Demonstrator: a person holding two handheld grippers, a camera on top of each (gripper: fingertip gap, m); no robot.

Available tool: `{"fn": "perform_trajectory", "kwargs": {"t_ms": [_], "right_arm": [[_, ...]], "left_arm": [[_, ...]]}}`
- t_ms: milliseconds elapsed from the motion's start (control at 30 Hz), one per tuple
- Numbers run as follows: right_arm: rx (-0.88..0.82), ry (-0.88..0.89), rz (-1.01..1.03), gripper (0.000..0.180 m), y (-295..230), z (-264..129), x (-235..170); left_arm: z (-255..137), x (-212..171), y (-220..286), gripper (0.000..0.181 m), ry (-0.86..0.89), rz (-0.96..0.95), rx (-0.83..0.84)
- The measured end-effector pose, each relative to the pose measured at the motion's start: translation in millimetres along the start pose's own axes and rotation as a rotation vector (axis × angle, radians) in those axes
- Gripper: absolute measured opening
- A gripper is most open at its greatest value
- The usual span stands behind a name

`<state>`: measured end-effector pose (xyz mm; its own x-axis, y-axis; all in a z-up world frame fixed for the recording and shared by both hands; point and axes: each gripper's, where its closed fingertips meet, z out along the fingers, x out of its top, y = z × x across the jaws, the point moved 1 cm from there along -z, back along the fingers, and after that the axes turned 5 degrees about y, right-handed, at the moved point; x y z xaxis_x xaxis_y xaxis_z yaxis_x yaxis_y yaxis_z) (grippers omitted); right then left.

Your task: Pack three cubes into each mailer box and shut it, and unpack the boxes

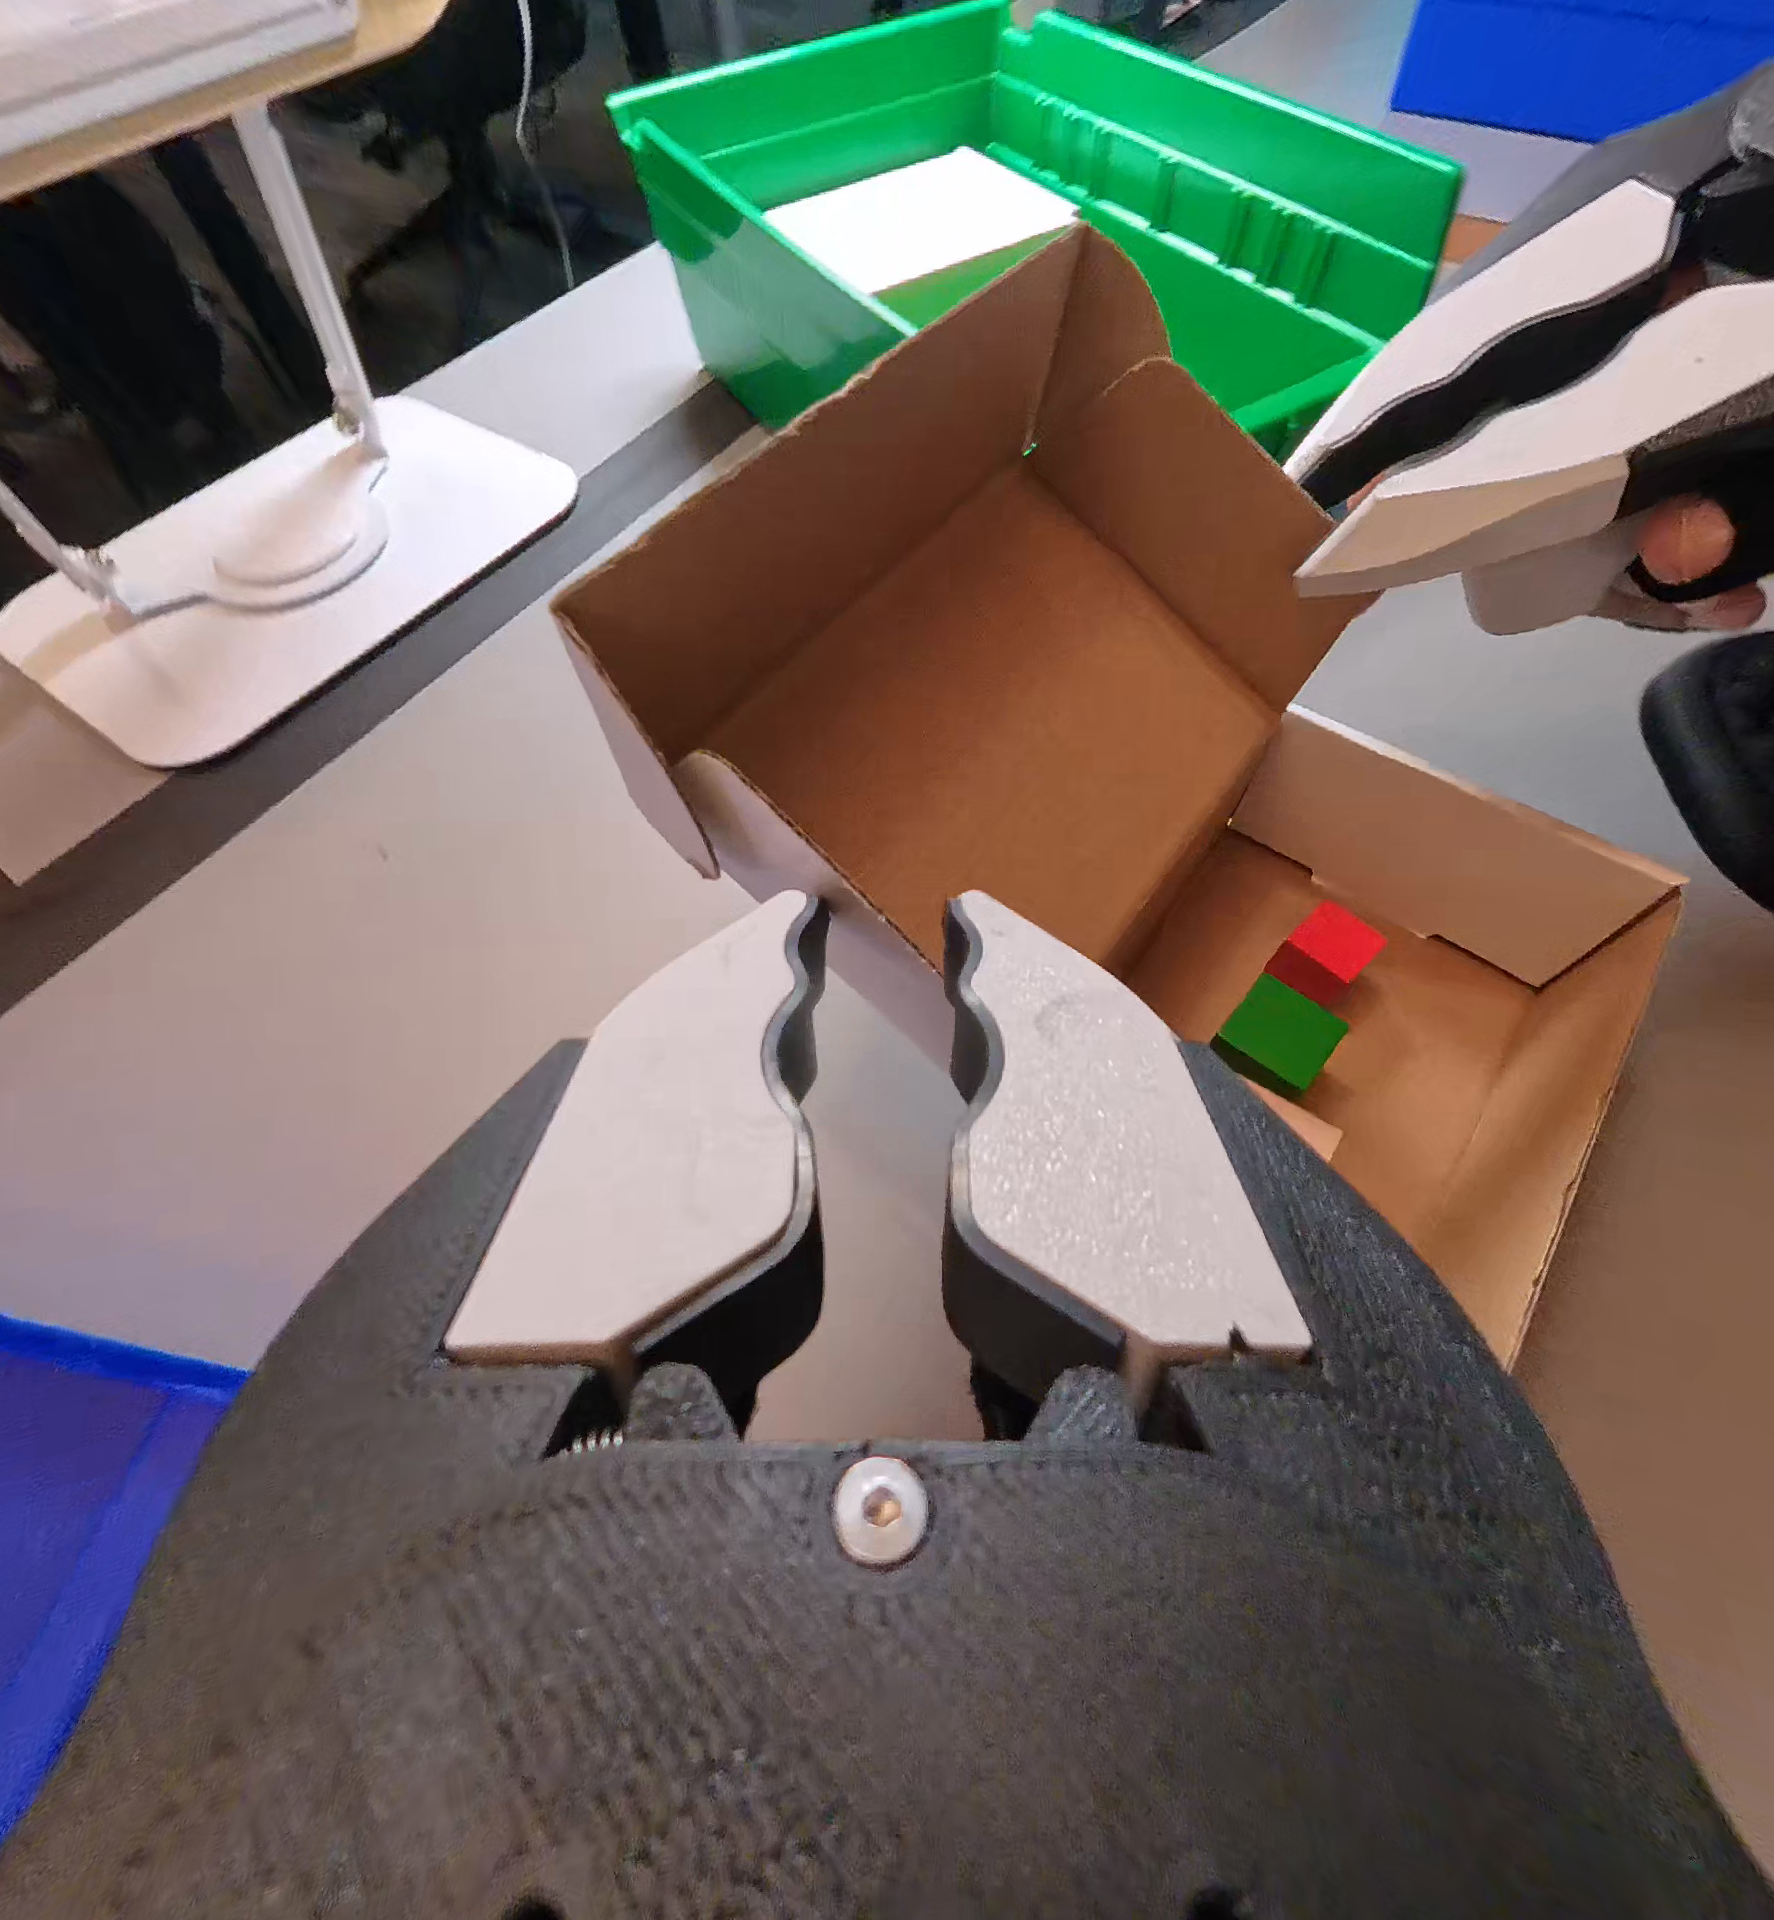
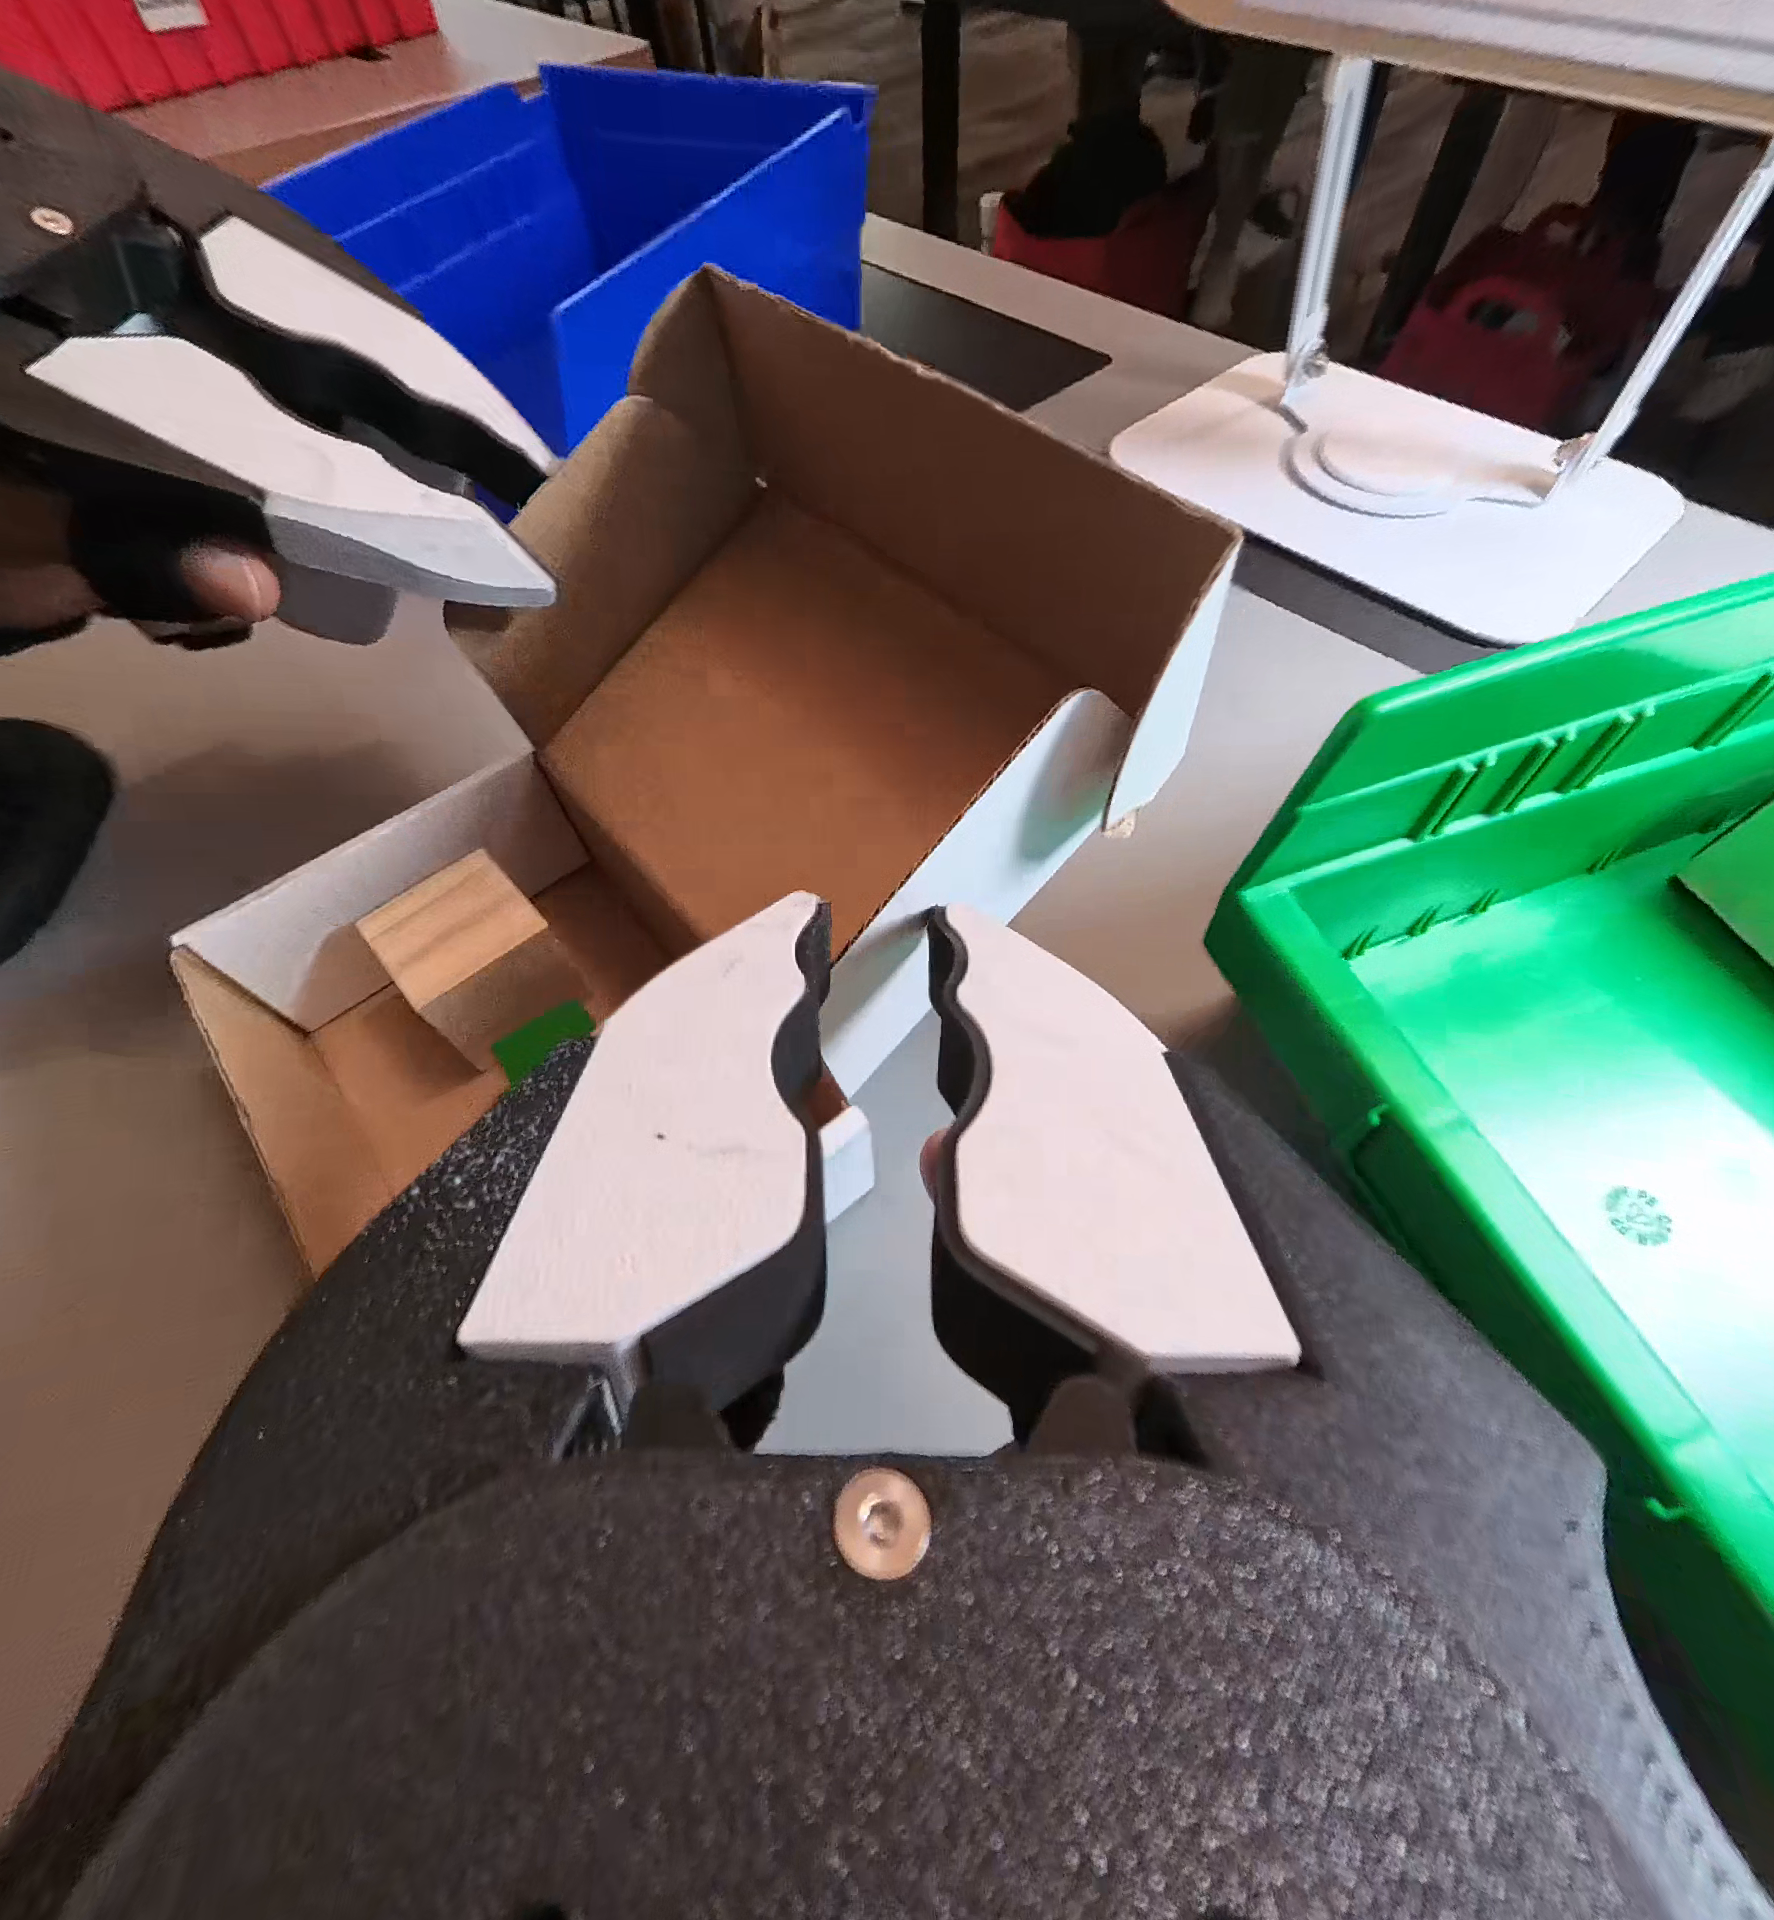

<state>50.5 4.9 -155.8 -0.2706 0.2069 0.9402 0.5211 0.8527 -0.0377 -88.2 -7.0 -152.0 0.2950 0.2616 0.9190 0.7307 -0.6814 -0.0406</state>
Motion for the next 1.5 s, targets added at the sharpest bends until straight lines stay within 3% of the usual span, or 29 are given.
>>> {"fn": "perform_trajectory", "kwargs": {"t_ms": [33,300,500,633,767,900,1100,1233,1500], "right_arm": [[0.017,0.004,-0.003,0.018,-6,-5,-2],[0.166,0.011,0.012,0.02,-52,-42,-17],[-0.032,0.111,-0.395,0.02,-61,-39,-14],[-0.106,0.181,-0.507,0.02,-57,-30,-8],[-0.005,0.201,-0.394,0.018,-62,-33,-16],[0.107,0.22,-0.425,0.016,-80,-48,-24],[0.302,0.022,-0.384,0.02,-100,-60,-54],[0.396,-0.062,-0.341,0.041,-106,-74,-58],[0.132,-0.01,-0.702,0.072,-93,-85,-38]], "left_arm": [[-4,-1,5,0.021,0.015,0.021,-0.01],[-39,-8,51,0.023,0.096,0.041,-0.148],[-42,-3,53,0.022,0.199,0.261,-0.039],[-41,2,45,0.021,0.299,0.353,-0.01],[-54,-11,57,0.019,0.326,0.328,-0.1],[-76,-24,80,0.017,0.358,0.357,-0.182],[-83,-61,109,0.006,0.135,0.149,-0.374],[-94,-64,111,0.03,0.055,0.052,-0.425],[-115,-40,106,0.054,0.154,0.323,-0.197]]}}
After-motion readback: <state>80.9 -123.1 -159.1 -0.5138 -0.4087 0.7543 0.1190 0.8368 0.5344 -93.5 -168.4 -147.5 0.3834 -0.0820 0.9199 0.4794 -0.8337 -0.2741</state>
